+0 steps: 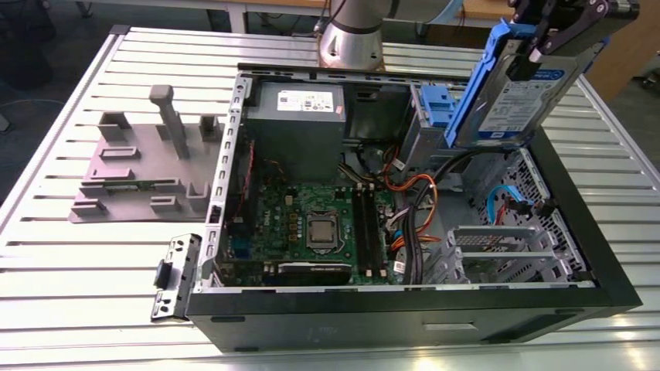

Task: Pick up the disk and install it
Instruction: 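Pick up the disk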

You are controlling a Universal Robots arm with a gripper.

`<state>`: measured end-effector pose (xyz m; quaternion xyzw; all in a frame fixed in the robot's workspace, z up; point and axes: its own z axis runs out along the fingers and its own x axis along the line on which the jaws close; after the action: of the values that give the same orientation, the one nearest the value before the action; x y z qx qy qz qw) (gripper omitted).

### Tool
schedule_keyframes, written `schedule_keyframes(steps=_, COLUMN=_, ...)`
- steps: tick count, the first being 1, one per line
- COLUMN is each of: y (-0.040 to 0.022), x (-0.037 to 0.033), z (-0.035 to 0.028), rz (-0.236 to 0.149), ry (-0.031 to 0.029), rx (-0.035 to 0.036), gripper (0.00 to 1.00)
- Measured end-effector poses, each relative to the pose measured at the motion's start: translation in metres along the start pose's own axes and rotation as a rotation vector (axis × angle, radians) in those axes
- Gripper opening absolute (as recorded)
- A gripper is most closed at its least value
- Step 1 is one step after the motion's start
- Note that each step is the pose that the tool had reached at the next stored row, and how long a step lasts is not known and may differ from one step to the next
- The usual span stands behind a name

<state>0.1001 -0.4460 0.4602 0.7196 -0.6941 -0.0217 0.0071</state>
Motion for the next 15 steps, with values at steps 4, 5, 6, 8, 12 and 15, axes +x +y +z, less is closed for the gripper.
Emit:
schedule_keyframes(steps=4, y=-0.0043, x=0.0001, z=-0.0001, rz=0.000, ry=0.0000, rx=0.0000, gripper=0.36)
schedule_keyframes(steps=5, y=-0.0054, x=0.0002, z=-0.0002, rz=0.000, ry=0.0000, rx=0.0000, gripper=0.36)
schedule_keyframes(steps=6, y=-0.0066, x=0.0002, z=-0.0003, rz=0.000, ry=0.0001, rx=0.0000, gripper=0.36)
schedule_keyframes(steps=8, y=-0.0086, x=0.0002, z=-0.0003, rz=0.000, ry=0.0000, rx=0.0000, gripper=0.36)
schedule_keyframes(steps=12, y=-0.0092, x=0.0003, z=-0.0003, rz=0.000, ry=0.0000, rx=0.0000, gripper=0.36)
schedule_keyframes(steps=15, y=-0.0093, x=0.0003, z=-0.0003, rz=0.000, ry=0.0000, rx=0.0000, gripper=0.36)
